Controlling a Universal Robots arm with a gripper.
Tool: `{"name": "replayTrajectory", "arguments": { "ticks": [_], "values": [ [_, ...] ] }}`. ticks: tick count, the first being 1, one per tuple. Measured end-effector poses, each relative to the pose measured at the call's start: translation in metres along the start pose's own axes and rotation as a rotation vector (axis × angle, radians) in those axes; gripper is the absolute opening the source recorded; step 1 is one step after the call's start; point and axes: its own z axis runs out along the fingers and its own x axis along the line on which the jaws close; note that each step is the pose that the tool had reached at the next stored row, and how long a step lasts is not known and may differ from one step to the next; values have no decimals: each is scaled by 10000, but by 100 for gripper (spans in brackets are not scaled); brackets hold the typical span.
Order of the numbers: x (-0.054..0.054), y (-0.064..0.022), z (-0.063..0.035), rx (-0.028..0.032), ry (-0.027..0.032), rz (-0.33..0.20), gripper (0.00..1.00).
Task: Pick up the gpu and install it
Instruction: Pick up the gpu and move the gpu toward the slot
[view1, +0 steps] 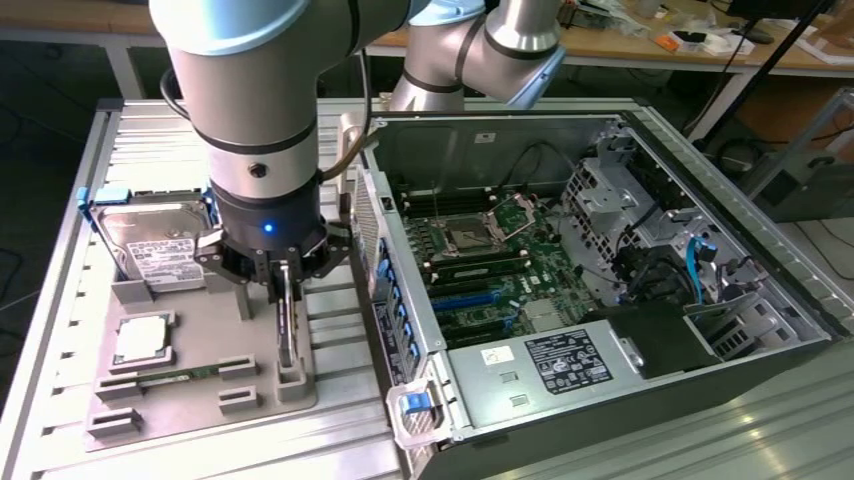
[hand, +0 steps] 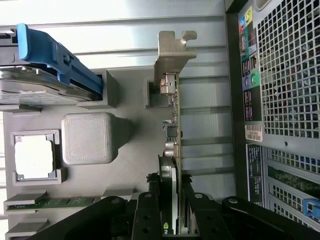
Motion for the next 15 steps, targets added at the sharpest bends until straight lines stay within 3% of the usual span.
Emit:
{"name": "replayTrajectory", "arguments": {
  "ticks": [15],
  "values": [
    [-2, 4, -70, -1, -1, -1, 27]
  ]
}}
